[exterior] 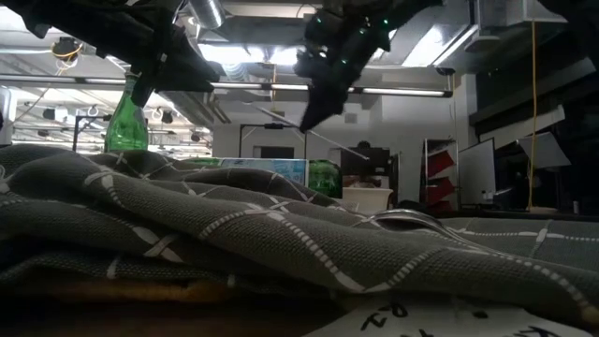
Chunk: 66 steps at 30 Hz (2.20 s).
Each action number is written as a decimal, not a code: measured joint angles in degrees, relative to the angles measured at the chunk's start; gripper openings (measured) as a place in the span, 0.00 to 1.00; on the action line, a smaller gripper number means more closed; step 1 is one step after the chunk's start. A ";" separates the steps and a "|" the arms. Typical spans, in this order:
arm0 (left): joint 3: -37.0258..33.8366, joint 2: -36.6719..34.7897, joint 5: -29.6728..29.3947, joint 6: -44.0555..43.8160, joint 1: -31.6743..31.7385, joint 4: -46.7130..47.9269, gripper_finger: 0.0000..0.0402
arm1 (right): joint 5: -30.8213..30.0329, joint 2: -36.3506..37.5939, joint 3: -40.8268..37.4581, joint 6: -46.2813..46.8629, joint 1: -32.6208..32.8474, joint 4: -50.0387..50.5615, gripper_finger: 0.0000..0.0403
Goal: Sort silverware
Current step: Put the silver table knife into the silverware tray
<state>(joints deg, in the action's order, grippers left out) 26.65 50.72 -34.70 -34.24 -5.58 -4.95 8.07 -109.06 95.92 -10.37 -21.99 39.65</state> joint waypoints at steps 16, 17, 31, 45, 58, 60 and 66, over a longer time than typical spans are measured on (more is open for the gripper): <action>-0.04 -5.06 0.03 11.18 -4.64 -0.14 0.21 | -3.81 -9.78 0.00 -8.07 6.62 -3.61 0.11; -0.04 -5.84 0.02 12.39 -5.24 -0.15 0.21 | -4.06 -10.23 0.00 -8.07 6.59 -3.66 0.11; -0.04 -19.90 0.02 22.42 -11.04 3.87 0.21 | -2.49 -13.15 0.07 -8.09 6.61 -4.03 0.12; -0.02 -29.93 0.00 22.28 -11.37 18.41 0.21 | -2.49 -13.26 0.04 -8.06 6.61 -3.57 0.12; 0.00 -32.62 0.00 19.62 -11.39 28.48 0.21 | -3.38 -13.24 0.04 -7.96 6.61 -6.97 0.27; 0.00 -32.88 0.02 19.87 -11.39 28.96 0.21 | -3.38 -13.24 0.04 -7.96 6.61 -6.89 0.27; 0.00 -33.21 0.02 20.79 -11.39 31.85 0.21 | -3.49 -11.55 0.65 -7.94 6.66 -2.56 0.27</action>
<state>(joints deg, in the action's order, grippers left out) 26.65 17.51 -34.68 -13.46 -16.97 26.90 4.58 -120.61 96.57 -18.31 -15.33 37.10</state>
